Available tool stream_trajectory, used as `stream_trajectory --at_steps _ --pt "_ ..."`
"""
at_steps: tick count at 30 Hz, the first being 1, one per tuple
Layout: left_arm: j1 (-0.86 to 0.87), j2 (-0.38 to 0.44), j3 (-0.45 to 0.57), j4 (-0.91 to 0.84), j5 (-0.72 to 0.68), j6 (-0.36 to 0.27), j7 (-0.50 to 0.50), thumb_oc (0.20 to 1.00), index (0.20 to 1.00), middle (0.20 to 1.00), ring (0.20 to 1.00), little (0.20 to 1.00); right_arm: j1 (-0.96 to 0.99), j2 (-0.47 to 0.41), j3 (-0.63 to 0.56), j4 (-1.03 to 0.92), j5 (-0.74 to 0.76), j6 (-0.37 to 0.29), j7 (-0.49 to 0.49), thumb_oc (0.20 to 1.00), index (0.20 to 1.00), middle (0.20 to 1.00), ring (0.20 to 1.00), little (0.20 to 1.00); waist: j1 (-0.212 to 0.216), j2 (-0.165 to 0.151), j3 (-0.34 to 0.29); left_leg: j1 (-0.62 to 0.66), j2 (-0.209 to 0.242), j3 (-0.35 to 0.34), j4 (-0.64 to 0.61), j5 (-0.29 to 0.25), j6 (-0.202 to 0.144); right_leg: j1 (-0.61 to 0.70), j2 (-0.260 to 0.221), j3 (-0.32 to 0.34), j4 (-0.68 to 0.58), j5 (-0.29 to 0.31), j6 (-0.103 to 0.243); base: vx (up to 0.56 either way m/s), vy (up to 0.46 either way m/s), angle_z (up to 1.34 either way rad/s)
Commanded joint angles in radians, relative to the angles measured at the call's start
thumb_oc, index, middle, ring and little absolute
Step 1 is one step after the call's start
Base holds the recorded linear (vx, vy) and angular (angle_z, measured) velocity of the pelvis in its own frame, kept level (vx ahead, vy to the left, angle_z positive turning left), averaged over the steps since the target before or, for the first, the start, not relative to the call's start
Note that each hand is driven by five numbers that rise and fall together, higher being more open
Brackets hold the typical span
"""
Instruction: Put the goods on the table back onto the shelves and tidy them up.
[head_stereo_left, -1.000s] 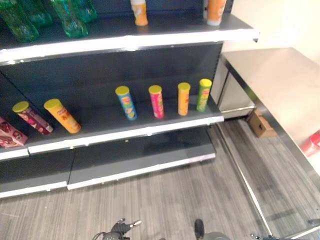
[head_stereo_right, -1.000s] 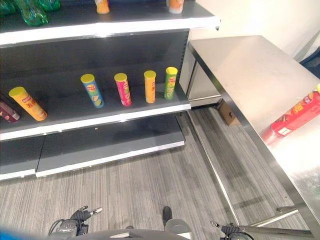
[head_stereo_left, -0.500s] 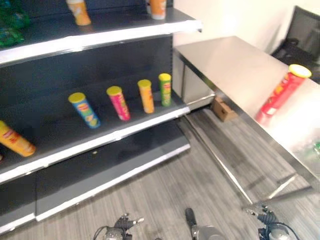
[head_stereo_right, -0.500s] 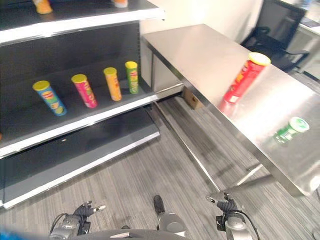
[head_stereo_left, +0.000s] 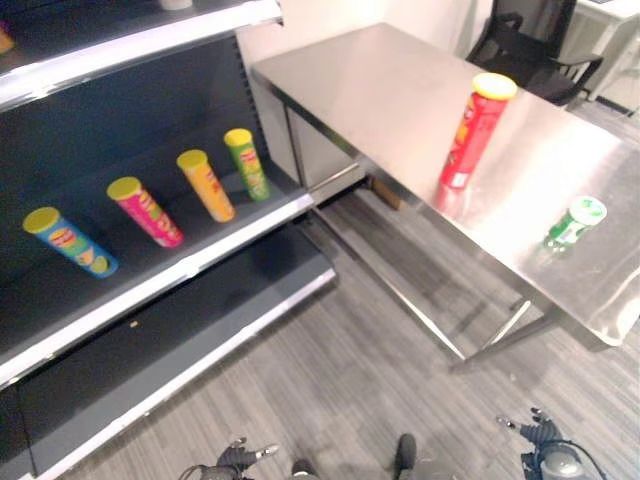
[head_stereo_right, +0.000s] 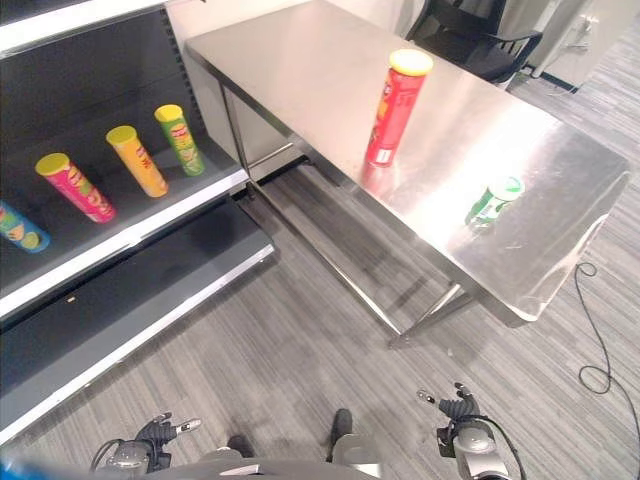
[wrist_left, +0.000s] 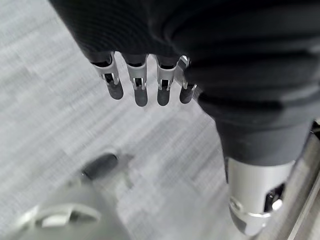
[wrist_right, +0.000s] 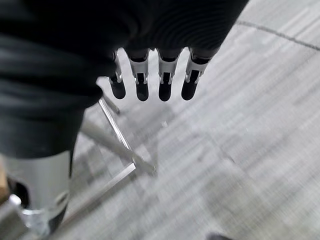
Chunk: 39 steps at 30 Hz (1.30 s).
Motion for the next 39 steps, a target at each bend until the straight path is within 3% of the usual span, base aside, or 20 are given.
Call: stream_trajectory --at_steps 1,2,3,4,5,8,13,20,30,31,34,36,39 --pt "-0.063 0.004 0.009 -0.037 -0.040 -0.024 -0.001 1.000 1.000 1.000 1.000 1.000 -0.001 -0.069 -0.019 -0.021 -0.001 -0.021 -0.022 1.000 1.000 1.000 1.000 1.000 0.000 0.025 0.046 -0.069 0.023 -0.111 0.278 -0.054 -0.029 0.036 0.043 0.036 0.018 -0.143 -0.013 0.02 -0.471 -0.09" --pt "-0.068 0.006 0.004 -0.042 -0.046 -0.023 0.001 1.000 1.000 1.000 1.000 1.000 -0.005 -0.073 -0.017 -0.017 0.003 -0.022 -0.024 1.000 1.000 1.000 1.000 1.000 0.008 0.024 0.064 -0.113 0.028 -0.150 0.351 -0.012 -0.031 0.040 0.052 0.038 0.018 -0.146 -0.028 -0.09 -0.331 -0.34" --pt "-0.075 0.008 0.004 -0.045 -0.057 -0.024 0.009 1.000 1.000 1.000 1.000 1.000 -0.028 -0.076 -0.002 0.006 0.016 -0.022 -0.028 1.000 1.000 1.000 1.000 1.000 0.020 0.020 0.086 -0.222 -0.053 -0.277 0.411 -0.057 -0.005 0.029 0.053 0.042 0.018 -0.157 -0.030 -0.12 -0.194 -0.27" --pt "-0.078 0.007 0.004 -0.044 -0.062 -0.024 0.011 1.000 1.000 1.000 1.000 1.000 -0.031 -0.073 0.001 0.008 0.018 -0.020 -0.027 1.000 1.000 1.000 1.000 1.000 0.019 0.013 0.086 -0.242 -0.088 -0.293 0.373 -0.079 0.008 0.016 0.040 0.037 0.018 -0.150 -0.026 -0.06 -0.052 -0.25" --pt "-0.080 0.001 0.003 -0.035 -0.062 -0.022 0.012 1.000 1.000 1.000 1.000 1.000 -0.034 -0.073 -0.004 0.027 0.025 -0.019 -0.028 1.000 1.000 1.000 1.000 1.000 0.013 0.014 0.078 -0.221 -0.112 -0.282 0.227 -0.102 0.009 0.008 0.019 0.033 0.018 -0.146 -0.011 0.01 0.090 -0.18" --pt "-0.088 0.000 -0.005 -0.005 -0.043 -0.018 0.013 1.000 1.000 1.000 1.000 1.000 -0.057 -0.083 -0.005 0.060 0.026 -0.014 -0.048 1.000 1.000 1.000 1.000 1.000 0.016 0.030 0.072 -0.225 -0.149 -0.328 0.042 -0.030 -0.004 -0.006 0.015 0.032 0.018 -0.140 0.000 0.04 0.139 -0.05" --pt "-0.073 0.000 0.010 0.012 -0.050 -0.025 0.015 1.000 1.000 1.000 1.000 1.000 -0.037 -0.070 -0.061 0.033 0.069 -0.030 -0.049 1.000 1.000 1.000 1.000 1.000 -0.004 0.056 0.037 -0.115 -0.171 -0.326 -0.114 -0.002 0.003 0.018 0.004 0.052 0.018 -0.137 0.013 0.15 0.198 -0.25" --pt "-0.047 0.009 0.055 0.048 -0.050 -0.025 0.014 1.000 1.000 1.000 1.000 1.000 -0.020 -0.093 -0.169 0.008 0.101 -0.039 -0.080 1.000 1.000 1.000 1.000 1.000 0.003 0.048 0.020 -0.042 -0.189 -0.289 -0.176 -0.015 0.026 0.035 -0.020 0.072 0.018 -0.128 0.037 0.09 0.169 -0.06" --pt "-0.013 -0.001 0.095 0.087 -0.012 -0.018 0.013 1.000 1.000 1.000 1.000 1.000 0.069 -0.271 -0.513 0.049 0.170 -0.054 -0.174 1.000 1.000 1.000 1.000 1.000 -0.015 0.029 -0.008 -0.028 -0.202 -0.276 -0.178 -0.049 0.045 0.032 -0.041 0.067 0.018 -0.117 0.069 0.05 0.084 -0.03" --pt "-0.012 0.000 0.098 0.094 0.003 -0.016 0.013 1.000 1.000 1.000 1.000 1.000 0.089 -0.332 -0.602 0.007 0.185 -0.073 -0.191 1.000 1.000 1.000 1.000 1.000 -0.019 0.021 -0.014 -0.028 -0.201 -0.277 -0.178 -0.051 0.046 0.031 -0.042 0.063 0.018 -0.117 0.073 0.03 0.034 0.00" --pt "-0.009 0.001 0.096 0.093 0.016 -0.017 0.009 1.000 1.000 1.000 1.000 1.000 0.080 -0.428 -0.636 -0.078 0.136 -0.084 -0.199 1.000 1.000 1.000 1.000 1.000 -0.012 0.011 -0.021 -0.027 -0.200 -0.279 -0.178 -0.053 0.045 0.030 -0.042 0.060 0.018 -0.116 0.075 0.00 0.000 0.00" --pt "0.002 -0.004 0.095 0.067 0.022 -0.020 0.009 1.000 1.000 1.000 1.000 1.000 0.060 -0.480 -0.631 -0.282 0.047 -0.089 -0.213 1.000 1.000 1.000 1.000 1.000 0.000 0.010 -0.026 -0.022 -0.200 -0.281 -0.178 -0.054 0.045 0.033 -0.042 0.056 0.018 -0.117 0.075 0.00 0.000 0.00" --pt "0.008 -0.003 0.084 0.052 0.024 -0.021 0.008 1.000 1.000 1.000 1.000 1.000 0.005 -0.525 -0.594 -0.363 0.012 -0.095 -0.203 1.000 1.000 1.000 1.000 1.000 0.012 0.009 -0.029 -0.019 -0.199 -0.286 -0.178 -0.053 0.044 0.038 -0.042 0.049 0.018 -0.120 0.073 0.00 -0.012 0.00"
